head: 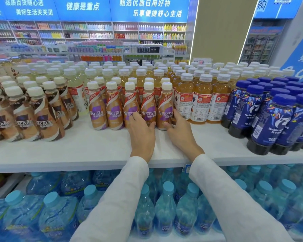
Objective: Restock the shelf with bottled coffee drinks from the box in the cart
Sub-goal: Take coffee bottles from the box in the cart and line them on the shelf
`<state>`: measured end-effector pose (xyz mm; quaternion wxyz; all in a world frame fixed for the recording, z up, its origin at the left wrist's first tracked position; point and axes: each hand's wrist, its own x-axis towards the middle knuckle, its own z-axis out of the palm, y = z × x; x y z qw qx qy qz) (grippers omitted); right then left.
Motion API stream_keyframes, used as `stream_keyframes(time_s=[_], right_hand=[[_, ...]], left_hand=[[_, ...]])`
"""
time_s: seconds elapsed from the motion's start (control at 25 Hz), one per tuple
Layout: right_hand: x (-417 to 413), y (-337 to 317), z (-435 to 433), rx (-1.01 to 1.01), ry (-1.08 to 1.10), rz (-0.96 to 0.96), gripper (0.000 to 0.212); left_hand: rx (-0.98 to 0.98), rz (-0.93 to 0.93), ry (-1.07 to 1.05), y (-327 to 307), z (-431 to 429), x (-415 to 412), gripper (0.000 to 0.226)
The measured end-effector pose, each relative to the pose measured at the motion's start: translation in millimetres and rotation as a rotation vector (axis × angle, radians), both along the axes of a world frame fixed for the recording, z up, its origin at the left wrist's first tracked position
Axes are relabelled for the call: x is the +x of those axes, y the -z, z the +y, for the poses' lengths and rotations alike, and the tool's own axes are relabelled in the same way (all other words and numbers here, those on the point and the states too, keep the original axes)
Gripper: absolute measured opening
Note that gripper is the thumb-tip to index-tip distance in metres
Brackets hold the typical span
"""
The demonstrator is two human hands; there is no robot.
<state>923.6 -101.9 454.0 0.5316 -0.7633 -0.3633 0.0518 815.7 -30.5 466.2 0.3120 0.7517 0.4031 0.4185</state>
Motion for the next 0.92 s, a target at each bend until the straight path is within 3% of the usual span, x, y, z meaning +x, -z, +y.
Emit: stream_keyframes(time_s=[0.24,0.4,0.72,0.92], right_hand=[[-17.8,-6.0,-22.1,-0.056,-0.031,-0.048,0.050],[-48.8,-1.8,-45.8,-0.084,-0.030,-0.091,0.036],[-172.2,34.1,-65.3,0.088,-0.264,-0.062,0.023],[-281.3,93.5,-43.3,0.120,-0.444,0.092,0.023]], left_hand=[[-0.015,-0.029,0.039,3.8,-2.7,-24.8,0.042],[0.056,0.090,-0.046,14.4,-8.5,-71.7,0.040],[-0.111,-0.164,-0.233,69.3,-54.0,-252.5,0.042],[-0.283,-0.170,-0.424,129.9,-83.2,-384.0,0.031]])
